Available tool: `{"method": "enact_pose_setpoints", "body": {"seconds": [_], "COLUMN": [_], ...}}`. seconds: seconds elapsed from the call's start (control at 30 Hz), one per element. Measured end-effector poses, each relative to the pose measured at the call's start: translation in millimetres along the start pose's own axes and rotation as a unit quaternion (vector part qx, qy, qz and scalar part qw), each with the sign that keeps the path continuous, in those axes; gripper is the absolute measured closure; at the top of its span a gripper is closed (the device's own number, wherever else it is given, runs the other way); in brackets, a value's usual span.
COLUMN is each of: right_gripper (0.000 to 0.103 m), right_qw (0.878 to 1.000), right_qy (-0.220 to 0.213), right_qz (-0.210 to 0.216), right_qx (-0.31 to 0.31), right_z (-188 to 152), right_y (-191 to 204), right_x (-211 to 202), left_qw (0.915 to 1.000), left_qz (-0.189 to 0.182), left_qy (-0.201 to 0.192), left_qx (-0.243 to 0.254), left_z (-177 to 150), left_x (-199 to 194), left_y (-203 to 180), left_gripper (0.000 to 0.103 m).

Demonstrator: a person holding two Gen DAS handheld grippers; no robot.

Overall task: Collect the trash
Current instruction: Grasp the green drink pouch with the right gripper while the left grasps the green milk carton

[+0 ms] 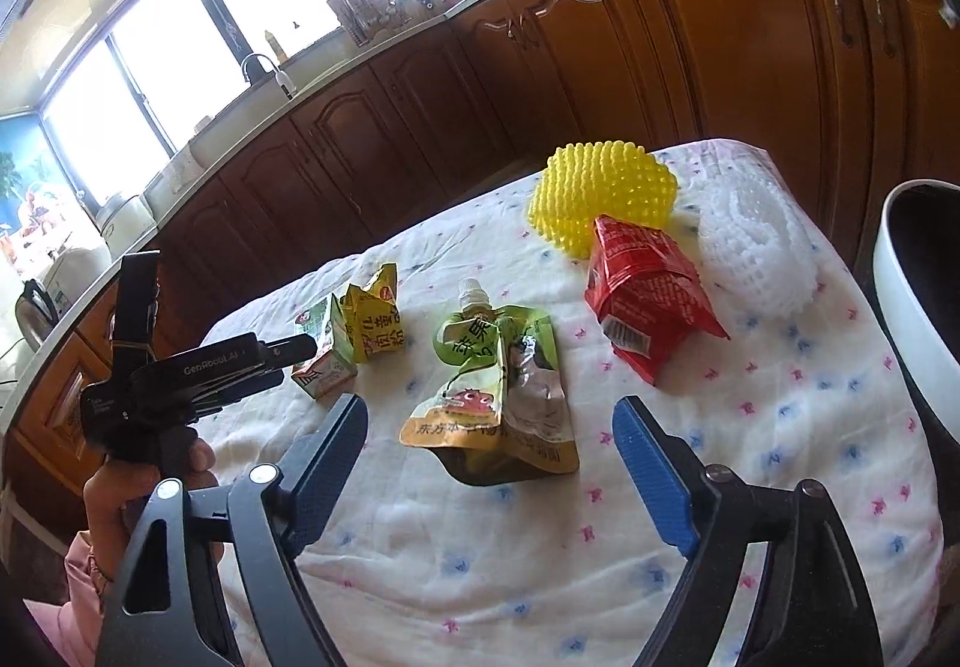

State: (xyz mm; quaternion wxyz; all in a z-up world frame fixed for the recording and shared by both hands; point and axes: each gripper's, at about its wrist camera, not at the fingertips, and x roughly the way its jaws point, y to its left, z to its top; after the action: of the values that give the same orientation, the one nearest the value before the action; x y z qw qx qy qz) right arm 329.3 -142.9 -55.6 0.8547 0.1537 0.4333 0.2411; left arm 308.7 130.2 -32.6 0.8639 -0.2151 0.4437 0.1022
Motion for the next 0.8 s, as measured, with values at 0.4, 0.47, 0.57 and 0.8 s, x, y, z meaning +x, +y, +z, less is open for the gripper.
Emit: {"method": "enact_pose_setpoints", "body": {"seconds": [0.4,0.47,0.57,0.8], "right_gripper": [0.065,0.078,0.099,0.099], "right_qw": [0.999,0.998,0.998,0.999], "right_qy": [0.046,0.054,0.051,0.040], "right_qz": [-0.021,-0.025,-0.018,-0.010], "right_qx": [-0.007,-0.011,-0.019,-0.027], "right_z": [9,6,3,-8], "right_y": [-1,1,4,13], "right_x": [53,59,56,31], "left_qw": [0.9986,0.9982,0.9967,0.9930], "left_qz": [0.020,0.016,0.009,-0.017], "left_qy": [-0.005,-0.004,-0.008,-0.010], "left_qx": [0.049,0.057,0.080,0.117], "left_z": [9,8,2,-25], "left_x": [35,35,31,7], "left_y": [-16,-19,-25,-26], "left_gripper": [0.038,0.040,0.053,0.056]}}
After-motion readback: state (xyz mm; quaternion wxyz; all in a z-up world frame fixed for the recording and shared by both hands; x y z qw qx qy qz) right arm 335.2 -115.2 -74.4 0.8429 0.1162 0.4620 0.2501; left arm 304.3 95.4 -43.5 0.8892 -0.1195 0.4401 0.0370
